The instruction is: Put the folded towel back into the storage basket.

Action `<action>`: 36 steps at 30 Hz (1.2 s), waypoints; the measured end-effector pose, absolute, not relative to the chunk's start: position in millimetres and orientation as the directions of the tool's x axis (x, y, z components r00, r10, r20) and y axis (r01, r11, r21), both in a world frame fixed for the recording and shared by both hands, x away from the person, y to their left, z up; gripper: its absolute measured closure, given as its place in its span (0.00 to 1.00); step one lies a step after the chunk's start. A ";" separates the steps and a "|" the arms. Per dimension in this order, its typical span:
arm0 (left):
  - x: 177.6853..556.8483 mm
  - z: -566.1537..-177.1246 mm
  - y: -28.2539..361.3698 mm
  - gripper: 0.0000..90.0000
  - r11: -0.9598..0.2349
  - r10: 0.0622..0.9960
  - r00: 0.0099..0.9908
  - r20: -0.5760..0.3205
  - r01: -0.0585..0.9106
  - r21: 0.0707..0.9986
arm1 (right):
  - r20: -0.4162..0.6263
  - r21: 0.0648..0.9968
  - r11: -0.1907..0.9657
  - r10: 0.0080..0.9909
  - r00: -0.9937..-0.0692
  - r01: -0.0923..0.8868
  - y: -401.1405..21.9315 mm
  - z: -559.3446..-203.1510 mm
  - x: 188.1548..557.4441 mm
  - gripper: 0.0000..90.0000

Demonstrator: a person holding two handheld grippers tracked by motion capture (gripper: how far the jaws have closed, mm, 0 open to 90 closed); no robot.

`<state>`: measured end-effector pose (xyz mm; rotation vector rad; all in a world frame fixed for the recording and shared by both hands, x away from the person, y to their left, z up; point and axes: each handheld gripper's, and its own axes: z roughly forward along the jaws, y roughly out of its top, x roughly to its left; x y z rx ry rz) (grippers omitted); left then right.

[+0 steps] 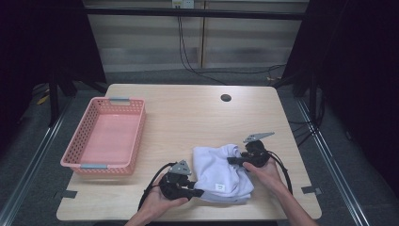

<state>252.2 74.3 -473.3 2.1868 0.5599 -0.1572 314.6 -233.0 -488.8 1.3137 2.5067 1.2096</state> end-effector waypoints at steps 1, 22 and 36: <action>253.4 -471.9 74.8 0.76 -0.533 0.339 0.889 -0.307 0.451 0.716 | 0.295 0.667 0.315 0.720 -0.628 0.675 -234.3 -487.2 314.6 0.76; 270.6 -430.8 73.5 0.76 -0.439 0.327 0.897 -0.297 0.423 0.793 | 0.311 0.755 0.248 0.680 -0.664 0.607 -254.9 -431.8 331.8 0.76; 281.6 -402.4 92.3 0.76 -0.408 0.379 0.892 -0.248 0.401 0.820 | 0.314 0.779 0.224 0.669 -0.674 0.585 -242.3 -404.1 351.7 0.76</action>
